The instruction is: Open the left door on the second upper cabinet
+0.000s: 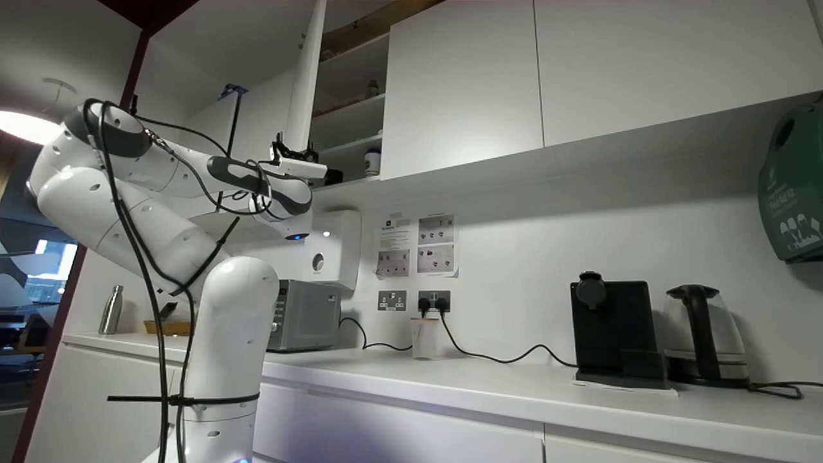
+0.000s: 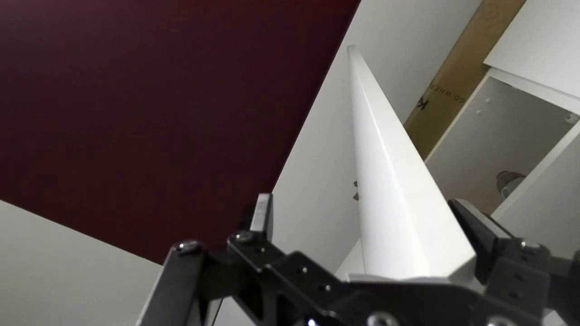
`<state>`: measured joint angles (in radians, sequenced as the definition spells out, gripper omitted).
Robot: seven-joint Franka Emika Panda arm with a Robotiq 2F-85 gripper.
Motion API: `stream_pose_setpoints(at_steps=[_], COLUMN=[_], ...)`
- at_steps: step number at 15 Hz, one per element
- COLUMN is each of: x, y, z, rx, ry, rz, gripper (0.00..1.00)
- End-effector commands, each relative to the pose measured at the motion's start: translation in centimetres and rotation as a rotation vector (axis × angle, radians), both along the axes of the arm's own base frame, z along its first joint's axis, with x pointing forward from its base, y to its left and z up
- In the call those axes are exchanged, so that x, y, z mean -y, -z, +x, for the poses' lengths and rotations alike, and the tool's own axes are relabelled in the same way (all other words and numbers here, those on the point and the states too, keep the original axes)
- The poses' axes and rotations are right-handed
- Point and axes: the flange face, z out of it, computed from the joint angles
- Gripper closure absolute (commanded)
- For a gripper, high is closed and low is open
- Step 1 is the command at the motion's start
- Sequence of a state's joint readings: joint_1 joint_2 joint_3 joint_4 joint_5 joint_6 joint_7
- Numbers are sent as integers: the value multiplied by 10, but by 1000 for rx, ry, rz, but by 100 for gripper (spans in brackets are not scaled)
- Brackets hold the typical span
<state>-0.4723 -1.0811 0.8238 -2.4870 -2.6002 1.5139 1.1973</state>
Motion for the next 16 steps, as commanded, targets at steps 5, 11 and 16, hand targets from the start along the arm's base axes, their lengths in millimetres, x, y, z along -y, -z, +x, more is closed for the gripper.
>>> stream_pose_setpoints(at_steps=[5,11,16], x=[-48,-169,-206], y=[-12,4,6], z=[-31,15,35], rx=[65,-133,-133], ry=[-13,-230,-298], rz=[-91,-249,-356], gripper=[0,0,0])
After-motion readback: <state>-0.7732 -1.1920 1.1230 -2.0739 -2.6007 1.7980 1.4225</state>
